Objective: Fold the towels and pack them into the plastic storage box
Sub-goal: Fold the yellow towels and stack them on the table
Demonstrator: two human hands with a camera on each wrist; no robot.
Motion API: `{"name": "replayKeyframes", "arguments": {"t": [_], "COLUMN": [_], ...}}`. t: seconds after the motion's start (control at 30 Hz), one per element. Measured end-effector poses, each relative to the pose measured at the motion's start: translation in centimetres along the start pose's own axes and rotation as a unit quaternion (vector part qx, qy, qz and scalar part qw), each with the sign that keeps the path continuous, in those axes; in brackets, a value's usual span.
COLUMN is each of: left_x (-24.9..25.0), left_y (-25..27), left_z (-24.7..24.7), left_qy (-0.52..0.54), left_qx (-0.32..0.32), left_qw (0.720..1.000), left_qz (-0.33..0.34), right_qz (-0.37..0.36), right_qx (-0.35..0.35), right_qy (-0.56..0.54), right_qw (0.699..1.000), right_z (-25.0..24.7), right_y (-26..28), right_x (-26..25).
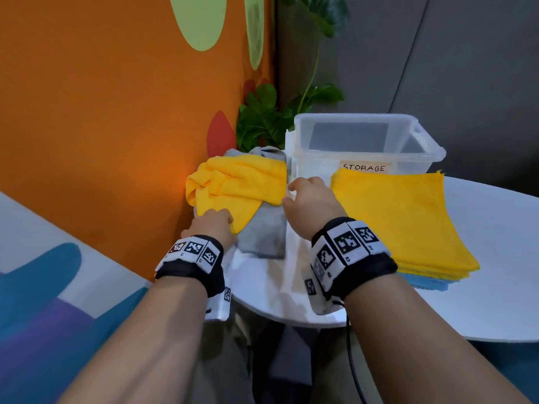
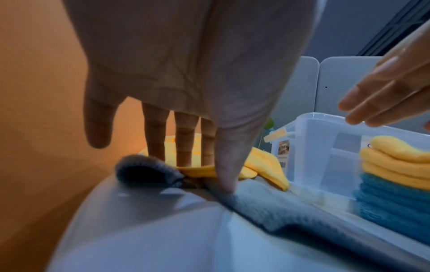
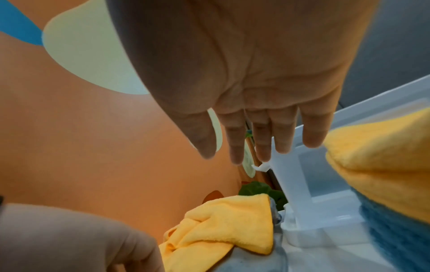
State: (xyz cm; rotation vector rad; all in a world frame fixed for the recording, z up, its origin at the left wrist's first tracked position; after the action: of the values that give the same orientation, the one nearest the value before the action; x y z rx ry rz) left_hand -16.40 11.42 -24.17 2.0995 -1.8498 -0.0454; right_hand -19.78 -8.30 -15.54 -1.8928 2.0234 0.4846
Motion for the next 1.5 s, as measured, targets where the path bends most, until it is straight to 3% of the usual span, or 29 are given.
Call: {"name": "replayKeyframes", "arguments": {"t": [0.13,0.3,0.53,0.67,0.77,0.97,1.27,1.5], "left_x": [-0.7,0.4,4.1,5.3,5.5,4.4,1.8,-0.3], "left_y": [-0.1,1.1,5.5,7.6,9.1,12.1,14.3,15.1], "left_z": [-1.4,-5.3,-13.0,-15.1,-16.6,-20.3,-22.8,-23.4], "left_qy": [0.025,0.108,0.265,0.282,0.313,0.350,0.426,0.437], "left_qx": [0.018,0.123,0.203,0.214,0.228,0.353,0.449,0.523], "left_qw": [0.999,0.982,0.903,0.877,0.855,0.799,0.724,0.696], "left_qz": [0.010,0.098,0.272,0.324,0.345,0.339,0.304,0.226], "right_qz": [0.005,-0.029,-0.170,-0.197,-0.182,-0.104,-0.004,0.065], "right_qx": [-0.033,-0.043,0.057,0.136,0.138,0.108,0.114,0.188], "right_qy": [0.012,-0.019,-0.158,-0.177,-0.134,-0.150,-0.072,-0.206], "right_qw": [0.999,0.998,0.971,0.955,0.964,0.977,0.991,0.958], "right_z": [1.8,2.5,0.1,-2.4,-3.6,-3.5,-4.9,-7.1], "right_y": [-0.6,-1.3,-1.5,-1.3,-1.1,-0.6,-0.1,1.0], "right_x": [-0.9,-2.3,-6.1,-6.9,-6.8,-4.5,-1.4,0.2]}}
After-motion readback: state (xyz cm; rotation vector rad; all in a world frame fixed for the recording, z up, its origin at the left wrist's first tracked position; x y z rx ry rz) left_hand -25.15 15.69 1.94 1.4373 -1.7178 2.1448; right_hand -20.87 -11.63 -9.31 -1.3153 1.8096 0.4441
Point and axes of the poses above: each hand's wrist, its own y-axis away from the middle knuckle, its own z-axis out of the palm, x = y × z, the point moved 7 cm from there along -y, towards the middle knuckle, and after that the axes turned 2 degrees about y, right-handed, at the moved point
